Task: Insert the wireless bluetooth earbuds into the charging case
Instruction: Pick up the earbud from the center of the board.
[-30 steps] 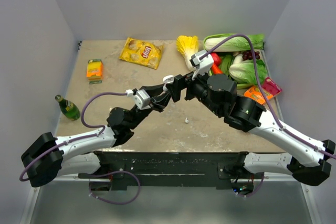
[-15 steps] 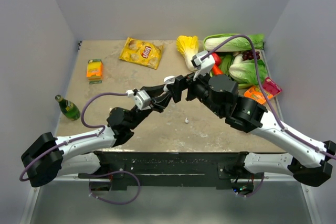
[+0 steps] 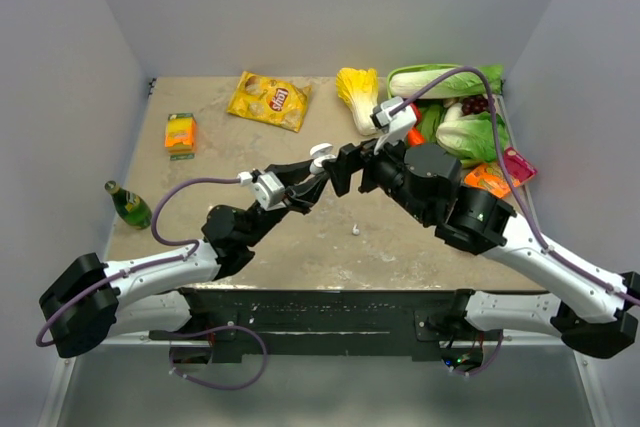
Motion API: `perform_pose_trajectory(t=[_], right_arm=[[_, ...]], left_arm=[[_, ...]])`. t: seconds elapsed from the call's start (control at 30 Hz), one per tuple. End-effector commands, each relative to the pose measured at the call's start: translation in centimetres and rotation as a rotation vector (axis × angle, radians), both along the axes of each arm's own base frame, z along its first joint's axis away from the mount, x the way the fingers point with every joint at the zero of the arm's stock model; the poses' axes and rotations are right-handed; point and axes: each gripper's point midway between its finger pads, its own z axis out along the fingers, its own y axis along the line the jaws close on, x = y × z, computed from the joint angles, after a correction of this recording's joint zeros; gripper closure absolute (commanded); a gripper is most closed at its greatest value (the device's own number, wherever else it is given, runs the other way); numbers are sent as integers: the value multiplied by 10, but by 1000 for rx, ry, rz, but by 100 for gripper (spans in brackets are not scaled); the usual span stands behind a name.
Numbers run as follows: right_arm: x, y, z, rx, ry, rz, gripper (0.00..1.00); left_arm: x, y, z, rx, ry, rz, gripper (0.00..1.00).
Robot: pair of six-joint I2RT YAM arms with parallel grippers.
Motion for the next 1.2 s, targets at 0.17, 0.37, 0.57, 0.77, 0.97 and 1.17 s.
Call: perform_pose_trajectory(t=[0.17, 0.37, 0.57, 0.77, 0.97, 1.17], right_arm=[[-5, -31, 30, 124, -76, -70, 9], [9, -64, -13, 31, 4, -272, 10], [1, -68, -79, -36, 117, -281, 10], [-10, -77, -122, -67, 193, -284, 12], [-17, -71, -192, -205, 341, -275, 26], [-13, -54, -255, -240, 472, -240, 51]], left_arm=[[-10, 13, 31, -89, -75, 0, 100], [-40, 36, 31, -210, -63, -97, 100], [-100, 60, 26, -317, -116, -332, 100], [-120, 77, 9, -324, -120, -372, 100], [-128, 83, -2, -316, -111, -390, 100], [-139, 83, -3, -327, -113, -453, 100]])
